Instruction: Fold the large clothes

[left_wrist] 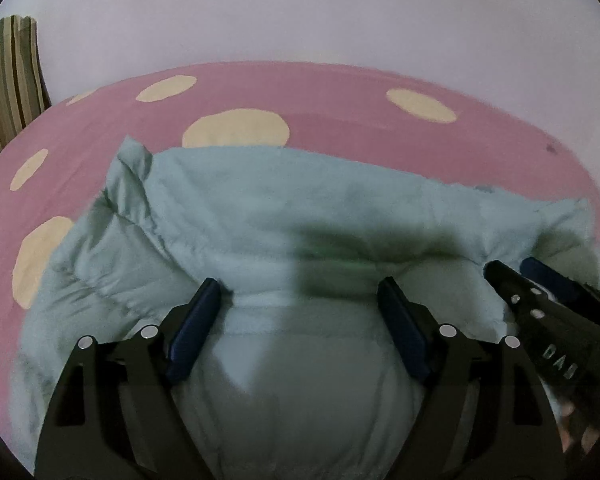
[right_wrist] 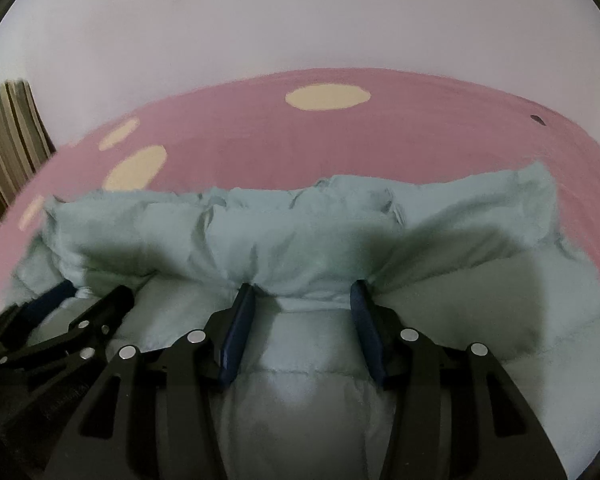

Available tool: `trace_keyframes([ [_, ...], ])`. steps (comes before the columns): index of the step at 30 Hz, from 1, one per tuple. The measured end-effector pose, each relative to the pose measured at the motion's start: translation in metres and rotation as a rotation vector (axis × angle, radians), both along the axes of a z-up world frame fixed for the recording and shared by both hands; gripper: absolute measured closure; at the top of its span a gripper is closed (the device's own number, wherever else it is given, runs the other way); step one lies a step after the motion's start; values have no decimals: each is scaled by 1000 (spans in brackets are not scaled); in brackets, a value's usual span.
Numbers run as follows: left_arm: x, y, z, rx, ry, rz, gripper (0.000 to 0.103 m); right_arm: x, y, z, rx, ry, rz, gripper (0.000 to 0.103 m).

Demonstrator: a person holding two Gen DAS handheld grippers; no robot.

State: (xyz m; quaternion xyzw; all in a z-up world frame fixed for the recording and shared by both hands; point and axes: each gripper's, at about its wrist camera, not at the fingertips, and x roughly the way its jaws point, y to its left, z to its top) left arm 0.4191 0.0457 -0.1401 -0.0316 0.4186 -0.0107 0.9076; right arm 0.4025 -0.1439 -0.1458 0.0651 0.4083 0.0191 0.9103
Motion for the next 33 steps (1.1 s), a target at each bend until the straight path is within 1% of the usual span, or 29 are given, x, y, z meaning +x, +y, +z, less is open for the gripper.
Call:
trace_keyframes([
  [1,-7,7,8,-14,-12,4,23,-6,-5,7,5,-16,-4,53],
  [2,-14,13,15,-13,-31,12,23,-15,-12,16,-4,-37,-11,53],
  [4,-27,28,28,10,-73,38,23,-27,-25,25,-44,-67,-36,53],
  [6,-34,43,30,28,-91,76,23,-39,-43,29,-78,-75,-70,53],
  [9,-31,61,17,38,-43,120,23,-43,-60,19,-117,-40,-115,53],
  [10,-30,67,9,27,-18,142,23,-44,-66,14,-117,-27,-128,53],
  [11,-27,70,6,21,-10,149,23,-43,-69,8,-110,-16,-137,53],
  [14,-22,66,-6,58,6,140,23,-39,-69,-14,-131,24,-129,51],
  [16,-17,64,-14,68,12,137,23,-38,-68,-21,-145,19,-128,50],
  [19,-14,67,-21,48,16,140,22,-38,-72,-26,-116,17,-134,50],
  [21,-13,65,-22,56,17,139,22,-37,-73,-25,-110,14,-134,50],
  [24,-17,68,-12,48,8,132,23,-39,-72,-17,-109,2,-134,49],
  [26,-29,72,1,35,-2,126,23,-45,-76,-5,-78,-5,-129,44],
  [28,-42,81,12,20,-17,140,21,-55,-81,7,-52,-29,-126,28],
  [29,-48,86,17,8,-21,148,19,-63,-85,14,-62,-44,-135,27],
  [30,-56,93,21,-15,-24,155,14,-68,-88,18,-63,-50,-139,26],
  [33,-78,111,25,-99,-19,189,11,-84,-100,21,-52,-40,-148,25],
])
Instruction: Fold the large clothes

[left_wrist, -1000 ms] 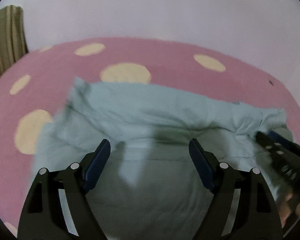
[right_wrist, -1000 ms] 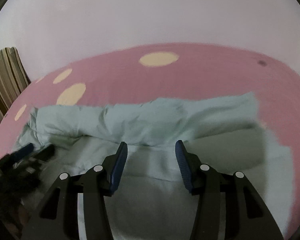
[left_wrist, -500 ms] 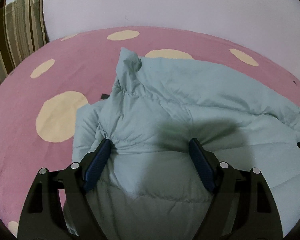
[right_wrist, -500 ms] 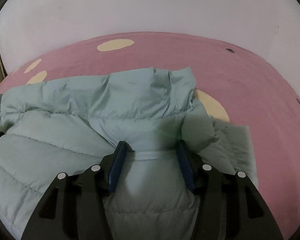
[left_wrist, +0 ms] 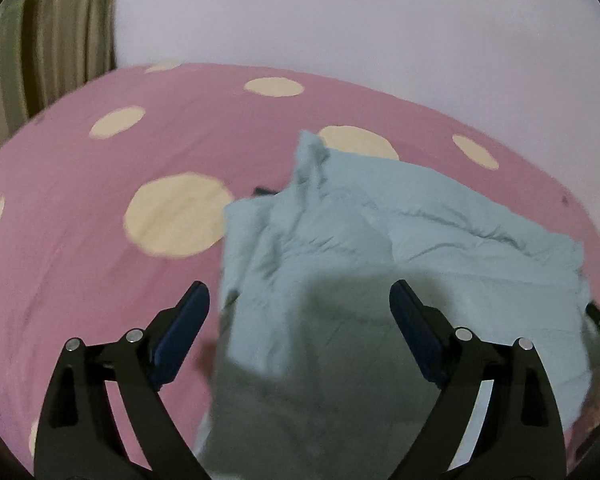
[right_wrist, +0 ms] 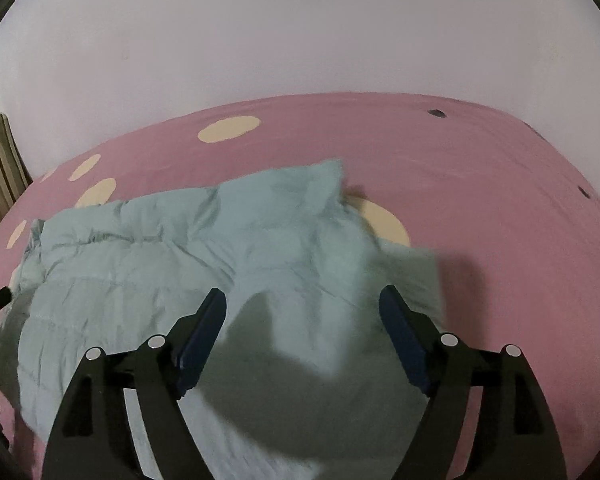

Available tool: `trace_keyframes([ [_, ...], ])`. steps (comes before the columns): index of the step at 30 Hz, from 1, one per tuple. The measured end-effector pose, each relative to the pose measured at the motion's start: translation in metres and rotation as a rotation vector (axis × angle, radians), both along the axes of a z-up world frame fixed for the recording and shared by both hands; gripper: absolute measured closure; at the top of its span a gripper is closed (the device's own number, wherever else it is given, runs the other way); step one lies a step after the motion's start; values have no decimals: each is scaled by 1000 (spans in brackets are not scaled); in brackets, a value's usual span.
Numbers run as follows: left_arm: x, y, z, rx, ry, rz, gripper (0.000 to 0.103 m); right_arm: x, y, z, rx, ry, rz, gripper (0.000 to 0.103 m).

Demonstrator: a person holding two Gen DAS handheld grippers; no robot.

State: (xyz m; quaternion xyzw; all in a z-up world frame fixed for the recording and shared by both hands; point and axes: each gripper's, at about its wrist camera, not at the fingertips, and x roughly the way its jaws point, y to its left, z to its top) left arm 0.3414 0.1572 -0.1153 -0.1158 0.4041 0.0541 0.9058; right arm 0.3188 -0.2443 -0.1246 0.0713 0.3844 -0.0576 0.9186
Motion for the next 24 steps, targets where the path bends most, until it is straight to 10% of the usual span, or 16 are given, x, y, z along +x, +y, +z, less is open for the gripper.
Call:
trace_keyframes([
  [8,-17,20,-36,-244,99,-3,10,-21,-26,-24,88,72,-48,23],
  [13,-12,12,-39,-225,95,-11,41,-21,-28,-35,144,105,-54,22],
  [24,-18,-1,-23,-186,61,-56,88,-29,-12,-27,184,82,-8,83],
])
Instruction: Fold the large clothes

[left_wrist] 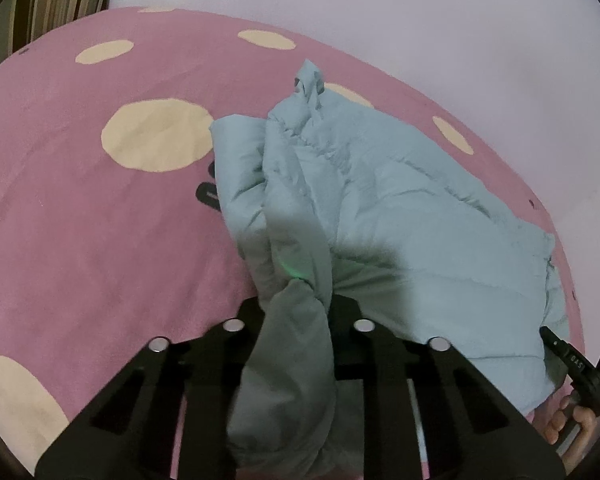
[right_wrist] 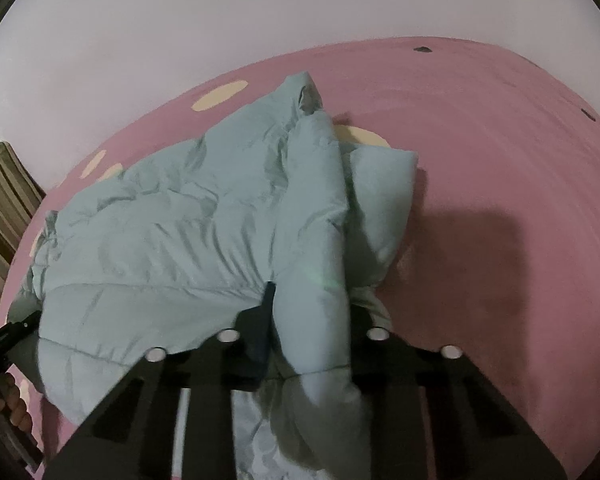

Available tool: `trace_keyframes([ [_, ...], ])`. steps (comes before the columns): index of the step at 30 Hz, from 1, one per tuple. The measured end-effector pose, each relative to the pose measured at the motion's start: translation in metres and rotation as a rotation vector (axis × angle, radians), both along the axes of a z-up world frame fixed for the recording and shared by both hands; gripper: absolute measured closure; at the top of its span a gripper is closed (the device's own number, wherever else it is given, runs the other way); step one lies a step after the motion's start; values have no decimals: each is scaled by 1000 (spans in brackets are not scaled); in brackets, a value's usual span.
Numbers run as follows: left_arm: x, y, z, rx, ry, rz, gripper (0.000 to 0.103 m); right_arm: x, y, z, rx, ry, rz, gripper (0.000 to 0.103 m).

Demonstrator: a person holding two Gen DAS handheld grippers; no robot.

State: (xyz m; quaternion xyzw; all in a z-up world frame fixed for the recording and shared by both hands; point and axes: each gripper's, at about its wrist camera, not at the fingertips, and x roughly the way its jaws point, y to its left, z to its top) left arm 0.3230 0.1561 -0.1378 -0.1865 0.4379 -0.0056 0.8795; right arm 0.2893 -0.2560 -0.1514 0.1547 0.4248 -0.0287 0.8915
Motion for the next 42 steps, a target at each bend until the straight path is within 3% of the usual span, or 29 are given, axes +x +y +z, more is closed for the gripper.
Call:
trace_keyframes([
  [4,-10,2,11,-5,-18,8,91,-12,0,8,26,-21,3,90],
  [13,-52,13,31,5,-28,19,91,-53,4,20,82,-38,33,92],
  [30,-191,35,28,-18,1,16,91,-173,21,20,109,-23,79,92],
  [38,-209,35,25,-3,-8,19,91,-181,26,15,88,-24,83,92],
  [42,-207,36,21,-5,5,20,84,-185,25,14,98,-29,80,87],
])
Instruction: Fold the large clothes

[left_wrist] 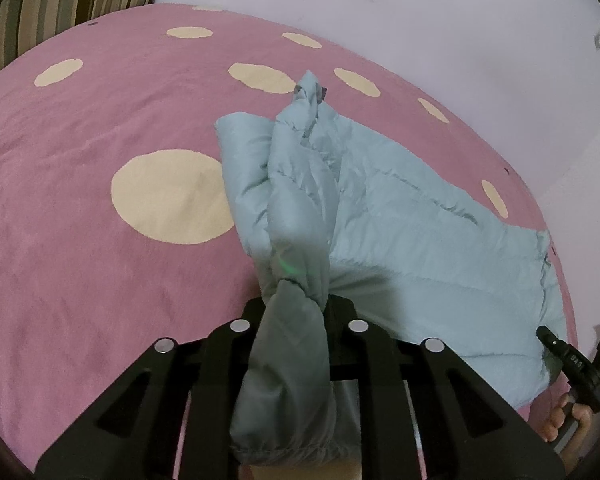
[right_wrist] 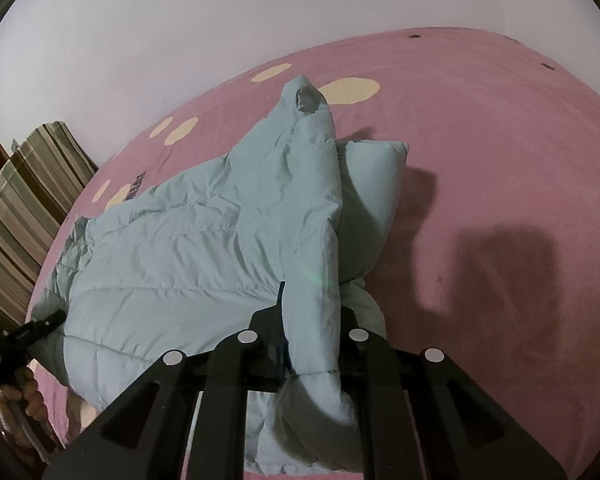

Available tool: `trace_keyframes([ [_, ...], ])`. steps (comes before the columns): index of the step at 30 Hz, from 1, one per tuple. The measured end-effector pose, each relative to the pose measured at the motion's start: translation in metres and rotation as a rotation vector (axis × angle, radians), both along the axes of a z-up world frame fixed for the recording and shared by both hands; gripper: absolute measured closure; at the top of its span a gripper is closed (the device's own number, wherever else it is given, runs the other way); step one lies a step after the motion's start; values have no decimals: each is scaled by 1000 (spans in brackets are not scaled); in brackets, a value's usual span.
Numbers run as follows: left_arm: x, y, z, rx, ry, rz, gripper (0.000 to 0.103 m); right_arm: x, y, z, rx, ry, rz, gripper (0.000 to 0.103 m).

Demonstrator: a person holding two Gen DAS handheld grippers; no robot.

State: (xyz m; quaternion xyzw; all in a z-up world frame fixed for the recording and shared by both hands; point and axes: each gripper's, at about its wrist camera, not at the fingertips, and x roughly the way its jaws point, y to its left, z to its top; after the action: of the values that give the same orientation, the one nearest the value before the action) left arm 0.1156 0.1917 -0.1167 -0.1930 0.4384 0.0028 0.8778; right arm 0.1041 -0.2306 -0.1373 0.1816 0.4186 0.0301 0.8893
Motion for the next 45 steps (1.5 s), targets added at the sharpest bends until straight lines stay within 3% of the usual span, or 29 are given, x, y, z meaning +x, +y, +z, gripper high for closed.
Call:
trace_keyframes([
  [2,-2,2,0,5,3,8,77,-1,-3,1,7,-1,-14,84],
  [6,-6,7,2,-21,12,12,47,-7,-7,6,7,0,-33,78],
  [9,-10,13,6,-27,11,1,41,-13,-11,15,0,-7,-53,75],
  [10,-11,14,9,-20,16,-9,37,-15,-12,19,-10,-12,-62,70],
  [12,-11,18,13,-14,20,-19,35,-20,-12,31,-44,-35,-80,64],
  [17,-5,30,25,-6,20,-35,32,-23,7,60,-83,-86,-49,64],
  [28,24,39,21,-27,78,-93,32,21,123,57,-96,-48,181,64],
  [36,45,41,14,-12,105,-124,32,53,179,39,-136,-2,234,64],
  [45,64,41,-8,-13,157,-152,32,63,194,-5,-210,90,237,64],
])
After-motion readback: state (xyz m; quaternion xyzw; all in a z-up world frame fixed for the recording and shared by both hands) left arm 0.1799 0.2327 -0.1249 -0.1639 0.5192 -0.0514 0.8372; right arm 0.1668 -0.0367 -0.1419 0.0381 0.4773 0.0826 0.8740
